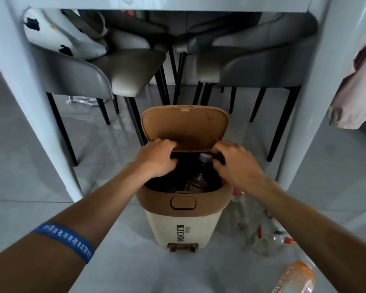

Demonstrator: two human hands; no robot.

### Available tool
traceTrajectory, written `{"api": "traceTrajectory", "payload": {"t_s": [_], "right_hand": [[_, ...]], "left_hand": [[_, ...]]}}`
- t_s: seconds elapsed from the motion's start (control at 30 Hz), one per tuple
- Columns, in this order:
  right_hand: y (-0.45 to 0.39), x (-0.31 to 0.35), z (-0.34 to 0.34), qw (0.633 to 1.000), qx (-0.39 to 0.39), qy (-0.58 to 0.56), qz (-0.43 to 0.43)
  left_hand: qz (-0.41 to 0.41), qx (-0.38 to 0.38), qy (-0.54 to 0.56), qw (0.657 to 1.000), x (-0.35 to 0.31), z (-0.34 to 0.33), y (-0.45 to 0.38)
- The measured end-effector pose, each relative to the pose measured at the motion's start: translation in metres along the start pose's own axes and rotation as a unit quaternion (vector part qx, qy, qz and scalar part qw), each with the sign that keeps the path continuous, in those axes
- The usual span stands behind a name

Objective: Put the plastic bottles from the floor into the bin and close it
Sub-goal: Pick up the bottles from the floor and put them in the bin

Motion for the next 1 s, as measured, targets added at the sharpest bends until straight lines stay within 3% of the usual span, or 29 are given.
{"api": "traceTrajectory", "payload": {"t_s": [0.1,0.23,0.33,0.43,0.57,0.83,1.0], "right_hand": [[0.027,-0.029,0.016,0.998,-0.054,-0.031,-0.013],[0.073,-0.075,0.029,0.989,-0.106,-0.055,-0.093],[0.108,-0.106,0.034,0.984,-0.118,-0.033,-0.128],[0.134,-0.138,0.041,0.978,-0.116,0.017,-0.17],[0.156,-0.177,0.041,0.968,-0.046,0.05,-0.242],[0.178,-0.223,0.009,0.946,0.093,0.041,-0.309],[0.191,-0.233,-0.005,0.939,0.09,-0.007,-0.332]], "left_hand": [[-0.054,-0.047,0.029,0.997,-0.045,0.01,0.0],[-0.156,-0.11,0.072,0.979,-0.125,0.011,0.01],[-0.211,-0.068,0.062,0.973,-0.181,-0.022,0.017],[-0.224,0.03,0.048,0.973,-0.226,-0.078,0.016],[-0.222,0.113,-0.004,0.968,-0.254,-0.144,0.008],[-0.229,0.134,0.027,0.964,-0.25,-0.183,0.006],[-0.216,0.102,-0.046,0.97,-0.242,-0.162,0.017]]}}
Point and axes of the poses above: each hand's wrist, its own y-axis away from the middle knuckle, its own z-axis out of the back of the hand, x = y × z, the point moved 4 cm from there along -y, towards the middle knuckle, and after that the axes turned 4 degrees about -y, right-handed, at the moved point
